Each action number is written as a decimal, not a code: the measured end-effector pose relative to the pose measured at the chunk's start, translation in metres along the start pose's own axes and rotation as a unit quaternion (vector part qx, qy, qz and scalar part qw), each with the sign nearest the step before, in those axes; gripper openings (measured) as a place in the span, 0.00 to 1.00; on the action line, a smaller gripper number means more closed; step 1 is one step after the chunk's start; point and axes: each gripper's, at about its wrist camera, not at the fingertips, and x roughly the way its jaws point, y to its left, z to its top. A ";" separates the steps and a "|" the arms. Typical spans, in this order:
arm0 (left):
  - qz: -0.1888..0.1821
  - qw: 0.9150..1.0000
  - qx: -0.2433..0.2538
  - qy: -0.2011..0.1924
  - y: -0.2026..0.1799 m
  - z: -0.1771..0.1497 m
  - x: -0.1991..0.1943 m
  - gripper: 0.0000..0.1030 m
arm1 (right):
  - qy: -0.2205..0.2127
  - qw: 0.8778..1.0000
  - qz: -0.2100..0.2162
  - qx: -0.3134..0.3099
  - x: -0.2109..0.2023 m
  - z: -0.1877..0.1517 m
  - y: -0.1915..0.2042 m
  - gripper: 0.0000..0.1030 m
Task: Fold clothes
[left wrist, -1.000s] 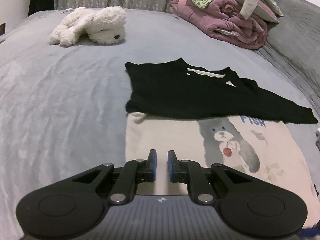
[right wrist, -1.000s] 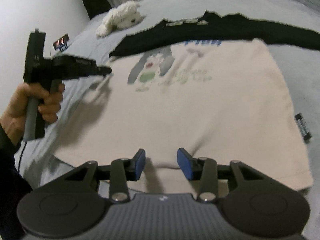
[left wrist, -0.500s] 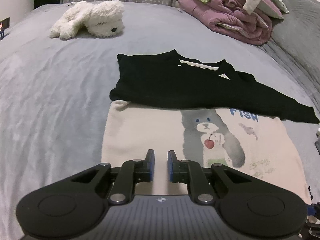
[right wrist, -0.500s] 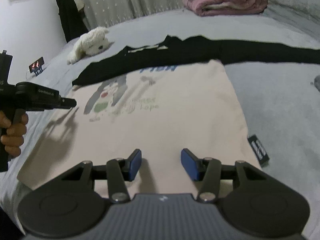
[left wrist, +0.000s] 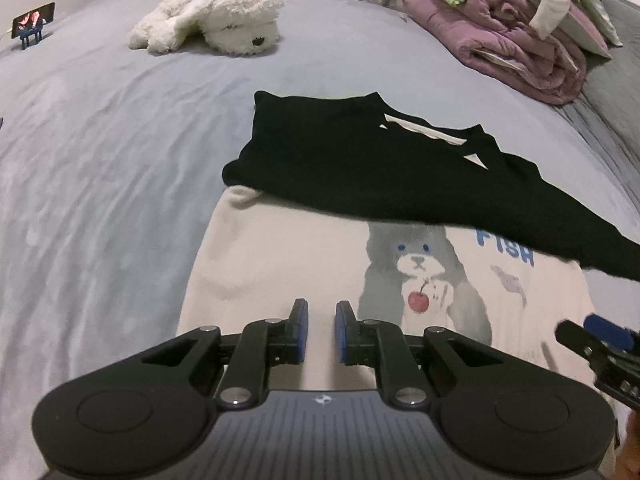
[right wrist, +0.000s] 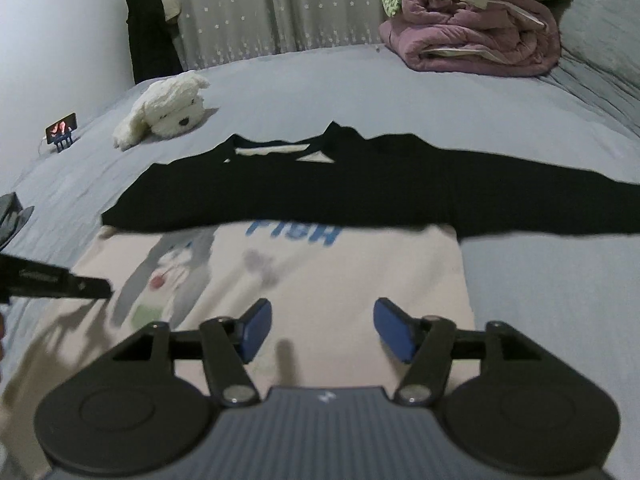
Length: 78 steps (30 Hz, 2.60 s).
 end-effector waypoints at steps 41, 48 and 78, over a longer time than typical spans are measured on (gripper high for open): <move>0.110 0.982 0.084 -0.127 -0.029 -0.023 0.031 0.90 | -0.040 0.998 -0.038 -0.024 0.046 -0.016 0.007 1.00; 0.114 0.981 0.078 -0.134 -0.027 -0.024 0.032 0.94 | -0.040 0.998 -0.038 -0.024 0.046 -0.016 0.006 1.00; 0.129 0.979 0.081 -0.138 -0.031 -0.027 0.033 0.98 | -0.040 0.998 -0.039 -0.024 0.046 -0.016 0.007 1.00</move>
